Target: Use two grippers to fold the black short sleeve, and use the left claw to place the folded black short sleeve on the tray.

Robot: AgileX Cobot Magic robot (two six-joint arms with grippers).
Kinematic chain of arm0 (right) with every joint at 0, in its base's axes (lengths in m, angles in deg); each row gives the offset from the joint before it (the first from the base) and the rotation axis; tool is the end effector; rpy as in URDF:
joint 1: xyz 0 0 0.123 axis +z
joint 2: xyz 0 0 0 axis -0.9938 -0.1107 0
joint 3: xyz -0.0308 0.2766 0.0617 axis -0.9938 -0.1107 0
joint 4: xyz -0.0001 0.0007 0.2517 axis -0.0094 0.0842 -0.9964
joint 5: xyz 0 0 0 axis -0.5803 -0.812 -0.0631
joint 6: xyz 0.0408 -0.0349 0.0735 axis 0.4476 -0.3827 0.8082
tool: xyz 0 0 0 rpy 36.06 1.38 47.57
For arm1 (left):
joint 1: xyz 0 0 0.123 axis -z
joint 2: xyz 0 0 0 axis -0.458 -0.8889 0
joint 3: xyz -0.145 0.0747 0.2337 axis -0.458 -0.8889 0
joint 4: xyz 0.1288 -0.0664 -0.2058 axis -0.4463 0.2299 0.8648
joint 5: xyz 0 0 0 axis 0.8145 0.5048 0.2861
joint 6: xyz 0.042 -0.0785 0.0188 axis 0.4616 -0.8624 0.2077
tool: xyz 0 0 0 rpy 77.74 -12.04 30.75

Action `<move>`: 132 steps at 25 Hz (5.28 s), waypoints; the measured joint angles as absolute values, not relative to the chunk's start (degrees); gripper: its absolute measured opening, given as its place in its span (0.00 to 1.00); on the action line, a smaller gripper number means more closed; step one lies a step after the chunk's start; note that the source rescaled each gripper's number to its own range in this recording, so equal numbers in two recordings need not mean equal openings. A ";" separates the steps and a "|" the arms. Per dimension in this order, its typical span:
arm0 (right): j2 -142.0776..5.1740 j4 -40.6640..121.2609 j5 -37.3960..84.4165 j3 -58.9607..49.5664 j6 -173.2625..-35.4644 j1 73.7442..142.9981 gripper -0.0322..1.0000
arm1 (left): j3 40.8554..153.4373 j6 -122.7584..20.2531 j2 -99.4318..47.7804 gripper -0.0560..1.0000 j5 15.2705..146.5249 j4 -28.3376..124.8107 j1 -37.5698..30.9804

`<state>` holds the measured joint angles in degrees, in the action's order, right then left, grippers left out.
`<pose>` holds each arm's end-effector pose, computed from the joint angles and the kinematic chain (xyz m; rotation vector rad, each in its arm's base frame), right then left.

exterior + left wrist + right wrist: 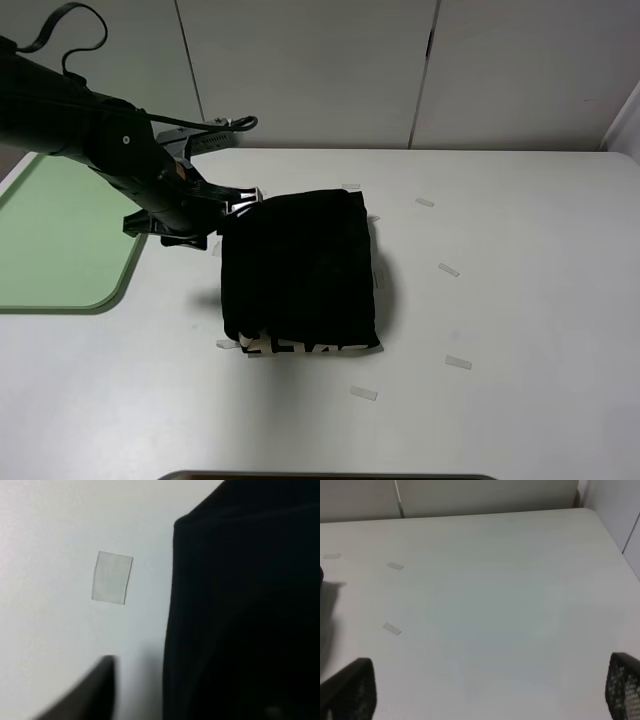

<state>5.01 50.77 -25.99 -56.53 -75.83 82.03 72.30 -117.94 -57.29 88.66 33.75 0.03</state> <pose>-0.0038 -0.0034 0.2788 0.1285 2.0030 -0.0083 0.3129 -0.1611 0.1494 -0.1008 2.6028 -0.3818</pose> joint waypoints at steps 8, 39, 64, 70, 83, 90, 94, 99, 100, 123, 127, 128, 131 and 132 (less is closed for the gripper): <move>5.01 50.77 -25.99 -56.53 -75.83 82.03 1.00 | 72.30 -118.05 -57.61 0.91 88.72 33.75 2.21; 5.01 50.77 -25.99 -56.53 -75.78 82.03 1.00 | 72.60 -123.45 -69.31 0.28 71.76 36.66 9.48; 5.01 50.77 -25.99 -56.53 -75.78 82.03 1.00 | 72.30 -98.96 -51.41 0.28 104.75 36.84 -11.86; 5.01 50.77 -25.99 -56.53 -75.78 82.03 1.00 | 72.30 -93.03 -51.35 0.28 105.45 36.79 -18.57; 5.01 50.77 -25.99 -56.53 -75.78 82.03 1.00 | 72.30 -83.13 -51.35 0.28 102.36 36.68 -31.96; 5.01 50.77 -25.99 -56.53 -75.78 82.03 1.00 | 72.30 -80.67 -51.35 0.28 95.41 36.73 -36.31; 5.01 50.77 -25.99 -56.53 -75.78 82.03 1.00 | 72.30 -80.48 -51.35 0.28 91.32 36.73 -38.88; 5.01 50.77 -25.99 -56.53 -75.78 82.03 1.00 | 72.30 -80.37 -51.44 0.28 87.61 36.67 -41.30; 5.01 50.77 -25.99 -56.53 -75.78 82.03 1.00 | 72.30 -80.37 -51.44 0.28 87.14 36.67 -41.64; 5.01 50.77 -25.99 -56.53 -75.78 82.03 1.00 | 72.30 -79.79 -48.11 0.99 87.07 35.75 -42.93; 5.01 50.77 -25.99 -56.53 -75.78 82.03 1.00 | 72.30 -79.79 -45.56 1.00 91.05 35.75 -42.93; 5.01 50.77 -25.99 -56.53 -75.78 82.03 1.00 | 72.30 -79.79 -45.36 1.00 92.37 35.75 -42.93; 5.01 50.77 -25.99 -56.53 -75.78 82.03 1.00 | 72.30 -79.85 -45.13 1.00 96.45 35.88 -42.93; 5.01 50.77 -25.99 -56.53 -75.78 82.03 1.00 | 72.30 -79.88 -45.13 1.00 98.03 36.00 -42.93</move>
<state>5.01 50.77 -25.99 -56.53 -75.78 82.03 72.30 -79.88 -45.13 98.03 36.00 -42.93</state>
